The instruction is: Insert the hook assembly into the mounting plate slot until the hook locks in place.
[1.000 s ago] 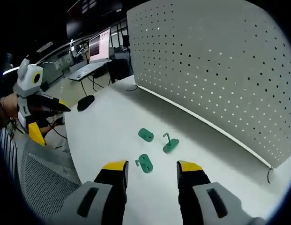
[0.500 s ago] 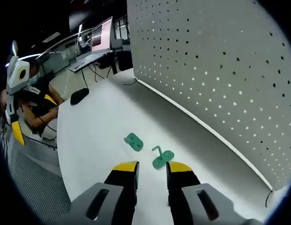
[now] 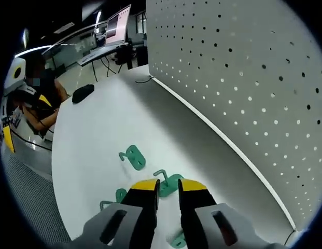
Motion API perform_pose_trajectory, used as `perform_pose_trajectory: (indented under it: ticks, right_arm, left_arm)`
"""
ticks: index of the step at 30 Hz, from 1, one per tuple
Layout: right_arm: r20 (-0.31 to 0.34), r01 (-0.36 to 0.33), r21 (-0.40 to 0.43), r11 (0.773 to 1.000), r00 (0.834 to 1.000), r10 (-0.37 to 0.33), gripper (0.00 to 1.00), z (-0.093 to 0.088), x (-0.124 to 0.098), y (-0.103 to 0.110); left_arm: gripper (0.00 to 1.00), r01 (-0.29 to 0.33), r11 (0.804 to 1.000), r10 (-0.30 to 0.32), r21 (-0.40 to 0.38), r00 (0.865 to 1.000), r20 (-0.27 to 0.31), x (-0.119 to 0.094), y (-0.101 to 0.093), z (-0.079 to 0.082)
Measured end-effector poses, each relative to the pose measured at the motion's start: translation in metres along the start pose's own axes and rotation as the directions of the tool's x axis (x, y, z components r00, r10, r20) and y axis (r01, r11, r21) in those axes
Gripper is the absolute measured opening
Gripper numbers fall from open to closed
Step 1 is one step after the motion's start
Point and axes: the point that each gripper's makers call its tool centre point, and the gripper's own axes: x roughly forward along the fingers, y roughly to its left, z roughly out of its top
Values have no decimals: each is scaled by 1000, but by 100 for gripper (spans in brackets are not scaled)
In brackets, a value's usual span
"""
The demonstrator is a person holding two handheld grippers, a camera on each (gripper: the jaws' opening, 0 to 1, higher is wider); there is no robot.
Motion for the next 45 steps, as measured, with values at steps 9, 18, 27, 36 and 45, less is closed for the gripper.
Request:
perform_pose_trajectory:
  ticks: [9, 18, 27, 36, 45]
  right_arm:
    - [-11, -48, -38, 998, 999, 48, 10, 12, 14, 5]
    - [-29, -69, -59, 996, 997, 67, 4, 19, 26, 6]
    - [-68, -86, 53, 995, 994, 90, 1, 10, 20, 6]
    - [-54, -74, 132, 989, 995, 81, 0, 14, 11, 8]
    - [-7, -53, 141, 989, 998, 55, 0, 30, 0, 11]
  left_arm:
    - [100, -7, 1000, 7, -14, 1000, -4, 1, 4, 0]
    - [100, -18, 999, 18, -31, 1000, -8, -1, 6, -5]
    - [100, -25, 999, 25, -38, 1000, -7, -1, 6, -7]
    - [100, -21, 1000, 21, -14, 1000, 13, -3, 1, 4]
    - [100, -15, 1000, 15, -1, 999, 32, -7, 0, 11]
